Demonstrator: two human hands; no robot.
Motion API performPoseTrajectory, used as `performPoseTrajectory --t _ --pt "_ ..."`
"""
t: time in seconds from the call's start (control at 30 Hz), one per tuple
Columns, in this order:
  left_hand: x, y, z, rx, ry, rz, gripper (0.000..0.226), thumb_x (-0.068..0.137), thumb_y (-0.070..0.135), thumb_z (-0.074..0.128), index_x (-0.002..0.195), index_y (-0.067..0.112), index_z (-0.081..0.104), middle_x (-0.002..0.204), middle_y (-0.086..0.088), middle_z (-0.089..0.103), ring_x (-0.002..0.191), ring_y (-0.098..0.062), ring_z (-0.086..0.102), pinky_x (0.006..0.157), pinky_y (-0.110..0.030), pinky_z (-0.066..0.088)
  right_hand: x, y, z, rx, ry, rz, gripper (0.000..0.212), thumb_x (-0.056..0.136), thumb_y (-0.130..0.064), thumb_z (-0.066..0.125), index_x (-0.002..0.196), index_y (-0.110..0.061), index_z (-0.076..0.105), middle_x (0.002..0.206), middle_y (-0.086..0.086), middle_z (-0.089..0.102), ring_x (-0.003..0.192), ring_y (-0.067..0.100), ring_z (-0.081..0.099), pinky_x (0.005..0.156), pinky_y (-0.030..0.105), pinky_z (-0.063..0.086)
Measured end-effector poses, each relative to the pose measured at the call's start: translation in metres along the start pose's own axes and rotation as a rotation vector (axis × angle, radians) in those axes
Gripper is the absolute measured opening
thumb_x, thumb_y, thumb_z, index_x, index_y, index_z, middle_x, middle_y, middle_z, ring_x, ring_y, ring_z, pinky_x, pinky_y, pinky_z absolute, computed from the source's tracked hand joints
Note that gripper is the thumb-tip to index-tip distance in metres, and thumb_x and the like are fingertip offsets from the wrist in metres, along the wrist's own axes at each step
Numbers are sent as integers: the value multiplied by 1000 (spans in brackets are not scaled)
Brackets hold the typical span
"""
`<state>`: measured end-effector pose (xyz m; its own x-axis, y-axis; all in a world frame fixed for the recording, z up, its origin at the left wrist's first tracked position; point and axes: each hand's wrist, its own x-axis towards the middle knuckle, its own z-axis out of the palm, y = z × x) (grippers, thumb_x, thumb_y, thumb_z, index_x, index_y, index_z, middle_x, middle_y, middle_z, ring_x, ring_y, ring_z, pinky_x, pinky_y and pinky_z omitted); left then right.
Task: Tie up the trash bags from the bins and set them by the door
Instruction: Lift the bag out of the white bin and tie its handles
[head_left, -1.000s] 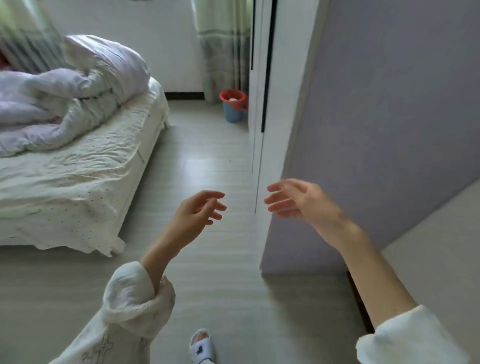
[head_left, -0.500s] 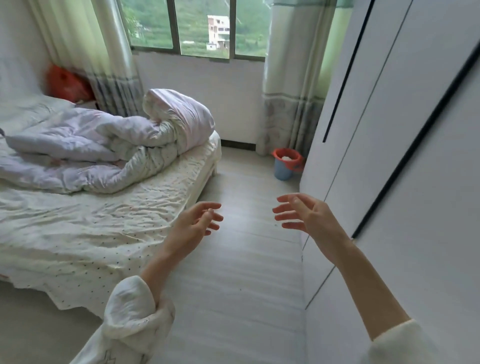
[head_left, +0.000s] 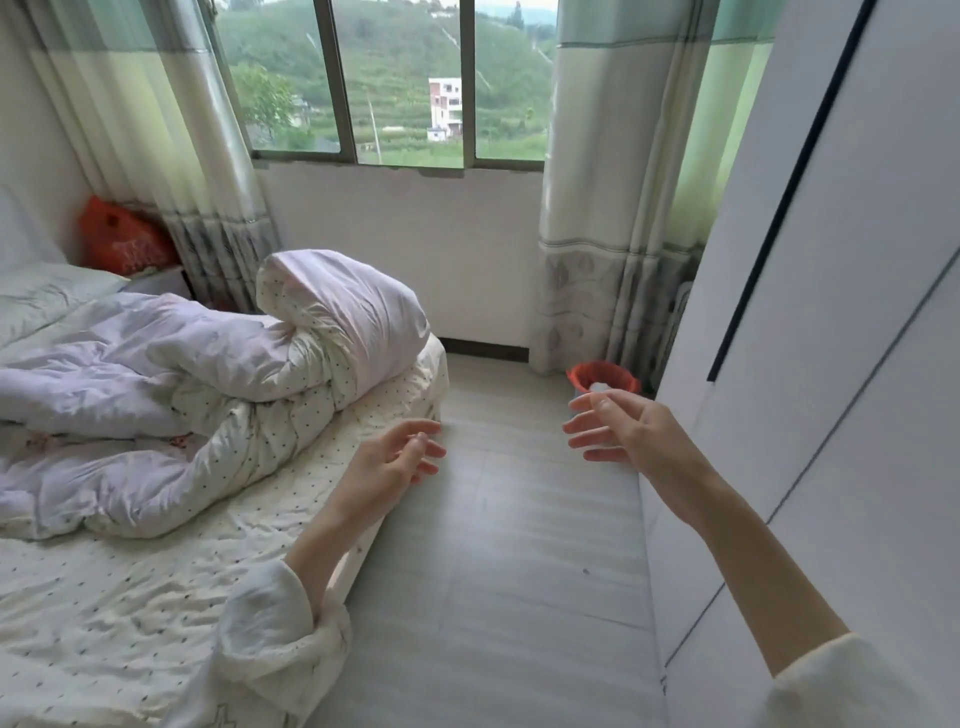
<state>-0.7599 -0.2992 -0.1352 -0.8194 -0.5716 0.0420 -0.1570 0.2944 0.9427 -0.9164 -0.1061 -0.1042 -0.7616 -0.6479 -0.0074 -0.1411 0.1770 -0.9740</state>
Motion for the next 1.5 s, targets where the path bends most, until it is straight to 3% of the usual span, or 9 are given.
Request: performPoseTrajectory --t 0.33,0.47,0.63,0.77,0.9,1.07,1.23,1.5 --pt "272 -14 -2 -18 53 -30 22 95 14 41 106 19 59 96 -7 67 87 -22 65 83 -35 51 291 5 -17 -48 -90 10 28 99 -18 36 99 -12 63 91 5 70 83 16 68 77 28 56" --pt "401 -38 -7 -25 58 -13 23 96 14 40 108 19 59 97 -5 67 88 -21 65 81 -30 52 421 19 -14 -27 -88 17 29 98 -17 37 90 -16 64 86 4 70 79 17 68 72 27 54" --pt "556 -49 -13 -96 82 -45 23 96 12 39 103 20 59 90 -1 66 78 -13 62 75 -24 51 574 17 -15 -44 -109 52 30 98 -15 36 88 -16 63 84 4 69 77 18 67 73 30 53" --pt "666 -48 -10 -107 42 -58 21 95 13 41 104 21 58 93 -3 66 84 -19 63 81 -31 51 678 17 -26 -58 -110 78 29 98 -14 36 88 -16 63 83 4 68 75 17 66 69 24 53" --pt "767 -60 -4 -130 85 -88 23 95 13 42 98 27 60 92 -4 67 82 -18 63 79 -31 51 787 35 -33 -30 -109 127 28 98 -17 39 90 -15 65 87 9 69 78 20 67 78 33 54" --pt "898 -86 1 -106 159 -140 23 95 14 41 98 27 60 91 0 66 79 -15 63 77 -26 49 940 49 -29 -38 -229 119 27 98 -19 39 92 -15 65 88 7 70 80 20 67 79 33 54" --pt "1021 -90 -10 -134 295 -216 24 95 15 40 107 20 61 92 1 67 83 -14 64 79 -24 51 1093 33 -18 -62 -341 76 27 98 -21 40 97 -12 65 88 4 71 77 15 68 71 22 55" --pt "1161 -133 -88 -121 545 -317 24 96 15 40 103 23 61 96 -4 67 82 -15 63 79 -26 49 1292 15 74 -119 -624 60 26 97 -21 41 94 -15 65 87 3 71 77 14 67 78 29 55"
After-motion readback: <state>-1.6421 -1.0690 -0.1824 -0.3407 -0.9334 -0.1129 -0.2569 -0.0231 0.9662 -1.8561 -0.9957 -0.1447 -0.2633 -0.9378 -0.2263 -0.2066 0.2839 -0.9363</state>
